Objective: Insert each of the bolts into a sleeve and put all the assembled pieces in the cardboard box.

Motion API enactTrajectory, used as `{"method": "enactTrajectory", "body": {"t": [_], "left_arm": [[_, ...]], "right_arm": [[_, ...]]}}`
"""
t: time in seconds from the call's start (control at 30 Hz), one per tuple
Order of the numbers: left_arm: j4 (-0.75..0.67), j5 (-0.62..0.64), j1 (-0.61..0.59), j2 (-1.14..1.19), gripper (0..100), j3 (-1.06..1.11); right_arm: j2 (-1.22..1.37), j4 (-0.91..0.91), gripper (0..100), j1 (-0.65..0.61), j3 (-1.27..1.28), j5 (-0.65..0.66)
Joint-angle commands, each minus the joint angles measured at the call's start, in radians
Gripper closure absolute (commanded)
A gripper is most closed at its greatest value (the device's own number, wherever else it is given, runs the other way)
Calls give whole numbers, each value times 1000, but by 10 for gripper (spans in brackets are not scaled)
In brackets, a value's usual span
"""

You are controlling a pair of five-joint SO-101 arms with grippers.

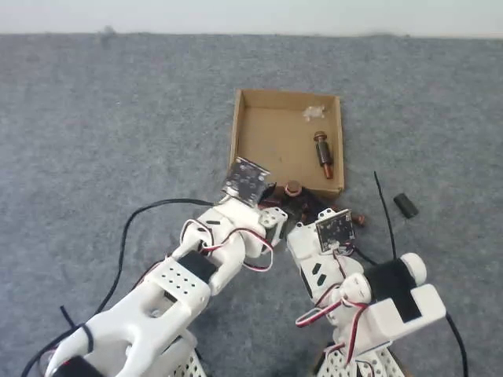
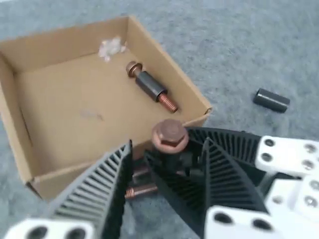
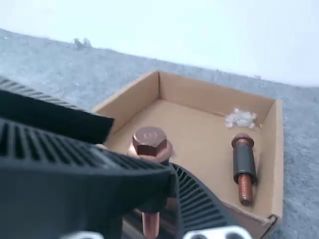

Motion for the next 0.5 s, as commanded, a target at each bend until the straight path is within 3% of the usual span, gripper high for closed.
{"method": "enactTrajectory", "body": {"t": [0.0,0.3,0.47], "left_arm": [[-18,14,-2,-26,806,-22],[-9,18,0,-127,826,-53],[157,83,-21,-362,826,-64]], "right_arm": [[-18,-8,992,30,14,-8],[-10,-5,992,31,-3,-8],[-16,27,992,33,-8,-9]]}}
